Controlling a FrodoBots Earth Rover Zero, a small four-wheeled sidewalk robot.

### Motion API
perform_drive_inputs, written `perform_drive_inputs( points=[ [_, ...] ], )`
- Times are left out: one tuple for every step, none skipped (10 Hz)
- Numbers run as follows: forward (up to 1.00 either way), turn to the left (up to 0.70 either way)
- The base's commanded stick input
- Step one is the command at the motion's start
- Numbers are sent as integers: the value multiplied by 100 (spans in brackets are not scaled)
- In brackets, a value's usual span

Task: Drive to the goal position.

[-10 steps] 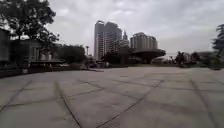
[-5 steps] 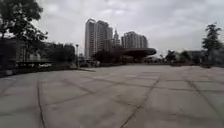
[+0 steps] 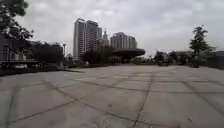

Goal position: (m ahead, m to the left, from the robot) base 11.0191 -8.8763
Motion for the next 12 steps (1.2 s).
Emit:
perform_drive_inputs(
  points=[
    [100,-38],
    [100,-38],
    [100,-38],
    [100,-37],
    [100,-28],
    [100,-20],
    [100,-12],
    [100,-3],
    [100,2],
    [100,-2],
    [100,-13],
    [100,-24]
  ],
)
